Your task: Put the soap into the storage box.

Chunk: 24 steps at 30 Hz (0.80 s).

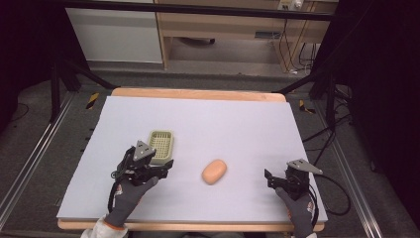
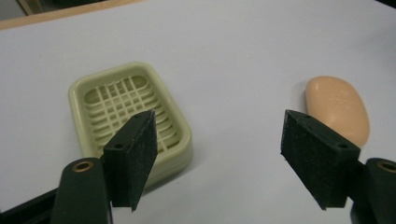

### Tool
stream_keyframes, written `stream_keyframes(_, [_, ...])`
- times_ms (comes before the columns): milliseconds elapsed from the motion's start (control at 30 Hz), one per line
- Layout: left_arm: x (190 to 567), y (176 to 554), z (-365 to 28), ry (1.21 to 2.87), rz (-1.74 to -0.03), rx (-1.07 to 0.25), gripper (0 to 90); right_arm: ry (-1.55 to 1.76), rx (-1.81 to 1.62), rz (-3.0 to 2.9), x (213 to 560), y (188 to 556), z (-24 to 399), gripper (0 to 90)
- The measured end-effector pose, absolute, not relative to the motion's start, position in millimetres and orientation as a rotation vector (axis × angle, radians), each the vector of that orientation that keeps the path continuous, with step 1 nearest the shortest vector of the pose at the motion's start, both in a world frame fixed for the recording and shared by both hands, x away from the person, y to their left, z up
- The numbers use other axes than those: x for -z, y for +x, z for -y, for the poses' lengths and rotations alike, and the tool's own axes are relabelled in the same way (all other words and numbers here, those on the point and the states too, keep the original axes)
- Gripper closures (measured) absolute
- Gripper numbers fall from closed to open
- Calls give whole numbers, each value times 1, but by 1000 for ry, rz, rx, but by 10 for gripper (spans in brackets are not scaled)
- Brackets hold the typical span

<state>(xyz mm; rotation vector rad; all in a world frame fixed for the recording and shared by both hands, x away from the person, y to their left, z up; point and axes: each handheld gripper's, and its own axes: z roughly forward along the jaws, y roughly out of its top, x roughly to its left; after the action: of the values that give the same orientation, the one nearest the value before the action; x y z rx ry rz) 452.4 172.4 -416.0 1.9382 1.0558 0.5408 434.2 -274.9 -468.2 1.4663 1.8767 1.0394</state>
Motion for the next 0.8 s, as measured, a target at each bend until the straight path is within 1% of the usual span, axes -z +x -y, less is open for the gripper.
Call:
stream_keyframes(533, [414, 464, -135, 1942, -1010, -491, 262, 1468, -1040, -1881, 468, 434, 274, 81])
stream_keyframes(800, [420, 468, -114, 1962, -992, -467, 260, 1468, -1041, -1880, 468, 435, 274, 79])
